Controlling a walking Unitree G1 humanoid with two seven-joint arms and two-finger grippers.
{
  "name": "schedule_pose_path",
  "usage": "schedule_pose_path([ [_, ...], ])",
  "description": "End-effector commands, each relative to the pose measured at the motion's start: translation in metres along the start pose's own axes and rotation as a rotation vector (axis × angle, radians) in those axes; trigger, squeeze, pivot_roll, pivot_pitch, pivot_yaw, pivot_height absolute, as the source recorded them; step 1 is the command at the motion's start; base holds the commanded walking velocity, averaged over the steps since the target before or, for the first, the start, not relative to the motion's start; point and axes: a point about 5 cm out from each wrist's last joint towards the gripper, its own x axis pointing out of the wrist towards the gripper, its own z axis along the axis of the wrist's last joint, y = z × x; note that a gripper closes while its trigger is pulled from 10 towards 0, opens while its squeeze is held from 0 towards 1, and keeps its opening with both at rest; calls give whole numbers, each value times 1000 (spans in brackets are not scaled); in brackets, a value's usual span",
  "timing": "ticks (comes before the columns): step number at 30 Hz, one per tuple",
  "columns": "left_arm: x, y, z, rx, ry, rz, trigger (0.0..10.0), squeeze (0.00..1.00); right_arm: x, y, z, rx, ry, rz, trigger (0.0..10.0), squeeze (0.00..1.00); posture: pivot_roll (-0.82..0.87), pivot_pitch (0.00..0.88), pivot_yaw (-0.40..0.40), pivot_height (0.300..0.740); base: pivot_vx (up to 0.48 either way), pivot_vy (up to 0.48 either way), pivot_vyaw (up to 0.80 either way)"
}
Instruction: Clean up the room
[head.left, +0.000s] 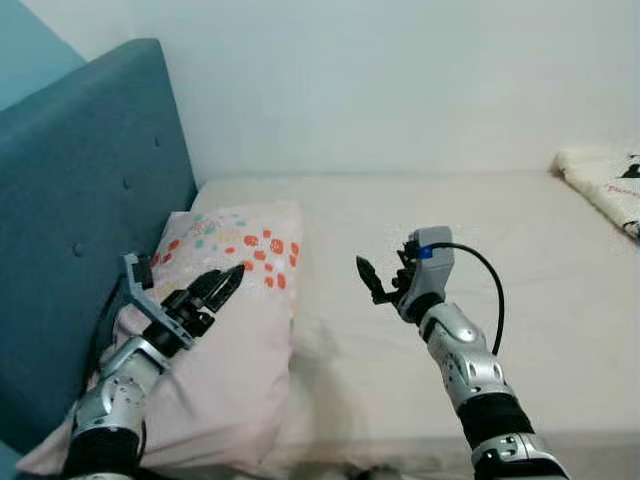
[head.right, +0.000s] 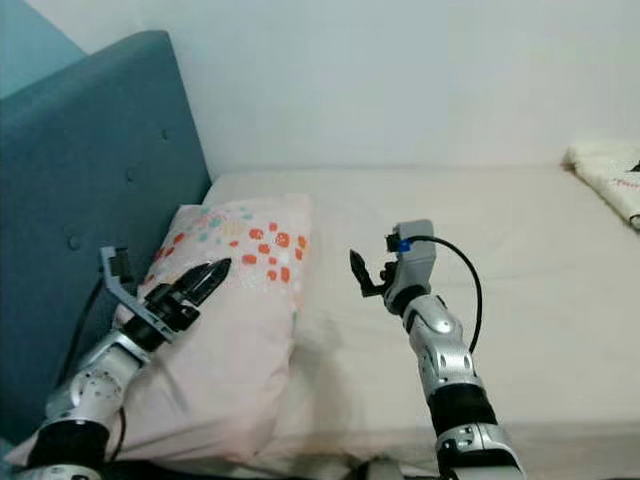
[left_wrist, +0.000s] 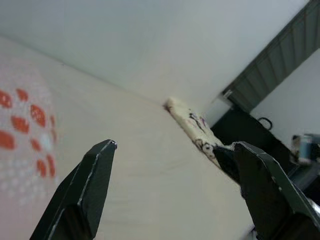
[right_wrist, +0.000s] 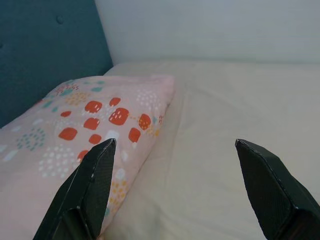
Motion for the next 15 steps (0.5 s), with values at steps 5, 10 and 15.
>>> schedule_pose_path([
  [5,-13,7,-33,36,73,109,10000,0,-10,1,-42,16,129,-2,10000,0,-69,0,-46,718,0,0,0],
  [10,-41,28,-60,8,165,304,10000,0,-20,-3,-66,20,220,-40,10000,0,-70,0,-42,733,0,0,0],
  [15,-104,48,-99,-9,352,593,10000,0,-61,-16,-122,14,458,-144,10000,0,-67,0,-42,740,0,0,0],
])
